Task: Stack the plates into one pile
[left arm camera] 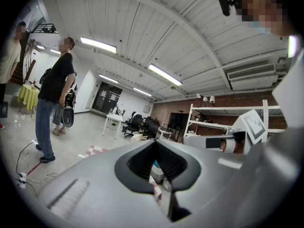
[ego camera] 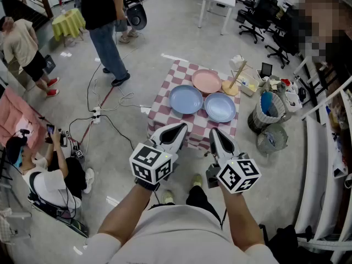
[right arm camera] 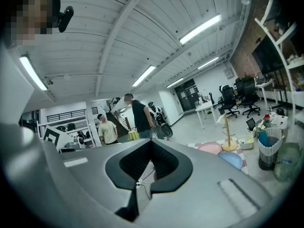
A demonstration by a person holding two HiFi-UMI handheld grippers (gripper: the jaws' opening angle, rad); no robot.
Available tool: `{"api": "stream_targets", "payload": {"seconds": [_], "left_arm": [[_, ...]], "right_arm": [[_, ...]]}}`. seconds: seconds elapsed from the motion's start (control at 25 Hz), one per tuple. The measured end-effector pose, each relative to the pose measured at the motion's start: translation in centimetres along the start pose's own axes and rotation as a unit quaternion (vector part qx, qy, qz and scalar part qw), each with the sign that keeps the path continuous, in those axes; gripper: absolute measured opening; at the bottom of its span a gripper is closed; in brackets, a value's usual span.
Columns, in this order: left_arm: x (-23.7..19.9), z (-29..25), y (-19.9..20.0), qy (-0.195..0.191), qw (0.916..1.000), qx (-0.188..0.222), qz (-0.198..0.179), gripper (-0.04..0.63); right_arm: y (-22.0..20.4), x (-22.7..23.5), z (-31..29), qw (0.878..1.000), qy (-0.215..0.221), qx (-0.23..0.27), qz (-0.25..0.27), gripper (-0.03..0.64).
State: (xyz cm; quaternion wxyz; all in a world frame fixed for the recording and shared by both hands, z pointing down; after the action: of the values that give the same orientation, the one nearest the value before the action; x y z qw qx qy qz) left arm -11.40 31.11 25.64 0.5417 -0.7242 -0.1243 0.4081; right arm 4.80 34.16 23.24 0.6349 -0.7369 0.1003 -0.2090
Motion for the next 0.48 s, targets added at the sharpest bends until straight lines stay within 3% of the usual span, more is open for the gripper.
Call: {"api": "stream_targets", "payload": {"seconds": [0.48], "left_arm": [[-0.06, 0.1, -0.16, -0.002, 1.0, 0.0, 0.003, 0.006]], "right_arm": [[-0.31, -0.48, -0.17, 1.0, 0.003, -0.004, -0.001, 0.008]]}}
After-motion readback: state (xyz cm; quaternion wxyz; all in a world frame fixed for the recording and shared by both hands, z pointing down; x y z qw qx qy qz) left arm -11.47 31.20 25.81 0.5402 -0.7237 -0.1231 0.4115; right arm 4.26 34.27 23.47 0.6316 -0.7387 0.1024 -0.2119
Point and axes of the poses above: the fingertips, and each gripper's own axes: z backward along the fingers, x to its right, y out of its top, the point moved 6 cm from there along z, backward along the fingers, and after that the axes turned 10 degrees about z, right-handed, at the moved point
